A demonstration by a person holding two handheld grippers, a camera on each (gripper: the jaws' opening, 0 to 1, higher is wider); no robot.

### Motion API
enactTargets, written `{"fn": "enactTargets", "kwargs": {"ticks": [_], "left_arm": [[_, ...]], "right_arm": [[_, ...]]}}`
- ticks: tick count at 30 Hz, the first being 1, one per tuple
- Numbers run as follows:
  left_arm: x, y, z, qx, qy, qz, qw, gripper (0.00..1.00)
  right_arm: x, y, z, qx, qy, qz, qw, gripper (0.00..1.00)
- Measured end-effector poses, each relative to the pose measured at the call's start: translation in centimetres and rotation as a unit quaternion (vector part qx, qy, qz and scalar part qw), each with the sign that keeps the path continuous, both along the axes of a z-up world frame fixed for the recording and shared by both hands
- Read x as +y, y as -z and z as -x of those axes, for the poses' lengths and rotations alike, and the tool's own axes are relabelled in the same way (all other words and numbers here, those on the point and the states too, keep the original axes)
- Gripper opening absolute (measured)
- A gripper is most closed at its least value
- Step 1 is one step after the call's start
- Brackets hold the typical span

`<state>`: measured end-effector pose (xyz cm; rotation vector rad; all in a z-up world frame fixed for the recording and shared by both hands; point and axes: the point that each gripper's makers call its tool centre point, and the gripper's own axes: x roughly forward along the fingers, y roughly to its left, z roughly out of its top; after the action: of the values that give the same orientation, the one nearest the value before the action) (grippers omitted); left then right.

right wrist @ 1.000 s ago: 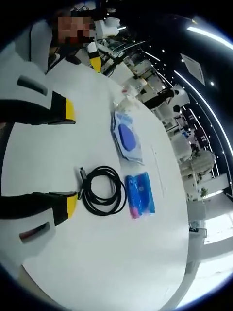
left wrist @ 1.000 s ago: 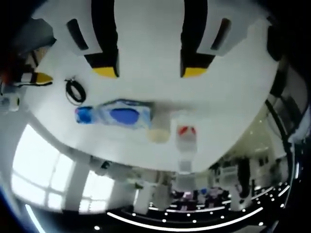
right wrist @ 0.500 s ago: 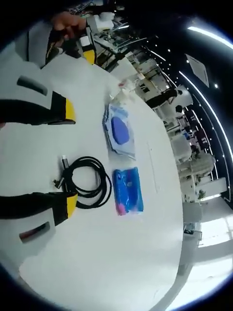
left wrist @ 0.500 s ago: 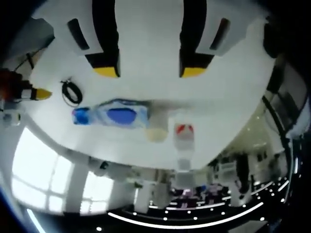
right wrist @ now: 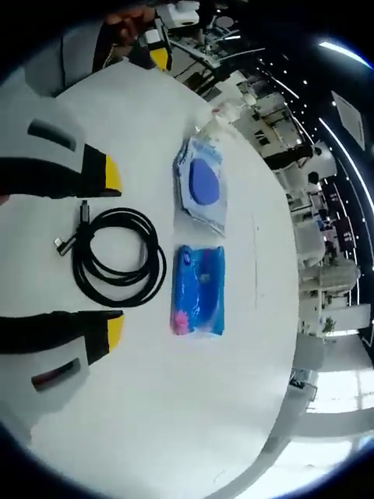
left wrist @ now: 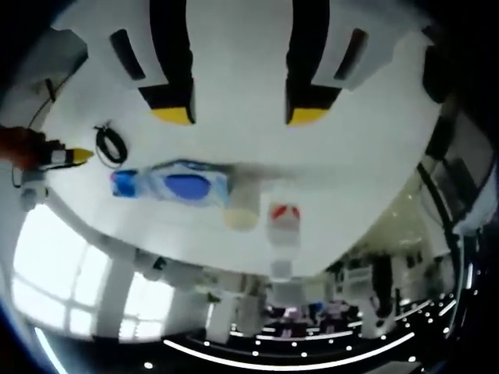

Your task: Arrange the tabletop items into an orderly group along one side of the table until the central work area is clear of visible clutter.

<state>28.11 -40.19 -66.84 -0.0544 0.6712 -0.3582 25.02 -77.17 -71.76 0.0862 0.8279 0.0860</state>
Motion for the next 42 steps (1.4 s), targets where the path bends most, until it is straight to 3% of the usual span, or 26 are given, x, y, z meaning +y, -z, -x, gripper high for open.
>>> {"fn": "enactTargets", "kwargs": {"ticks": [7,13,19,24,27,32,34,42], "left_arm": [[0.9,0.1,-0.4,0.001,-0.018,0.004,0.9998,0.43],[1.1,0.4,-0.2,0.007,-0.021,-0.001,0.9998,0.4],[1.8,0.7,-0.3,0.013,-0.033,-0.006,0.9994,0.38],[1.5,1.4,-0.1,0.032,-0.036,0.011,0.9988,0.36],[1.6,1.3,-0.2,0.027,-0.034,0.001,0.999,0.35],[1.5,1.9,-0.1,0.041,-0.034,0.009,0.9985,0.33],[1.5,1.9,-0.1,0.04,-0.033,0.007,0.9986,0.32],[1.4,2.0,0.0,0.041,-0.03,0.003,0.9987,0.29]], "right_arm": [[-1.8,1.8,-1.9,0.017,-0.005,0.017,0.9997,0.58],[-2.0,3.4,-3.0,0.034,-0.02,0.031,0.9988,0.58],[-2.0,4.8,-2.8,0.062,-0.029,0.031,0.9972,0.57],[-2.7,5.2,-3.0,0.055,-0.025,0.043,0.9973,0.46],[-3.4,5.2,-3.1,0.056,-0.019,0.054,0.9968,0.37],[-3.2,5.2,-3.1,0.053,-0.006,0.033,0.998,0.2],[-3.3,5.3,-3.1,0.056,-0.017,0.048,0.9971,0.17],[-2.6,5.1,-3.0,0.065,-0.03,0.046,0.9964,0.09]]}}
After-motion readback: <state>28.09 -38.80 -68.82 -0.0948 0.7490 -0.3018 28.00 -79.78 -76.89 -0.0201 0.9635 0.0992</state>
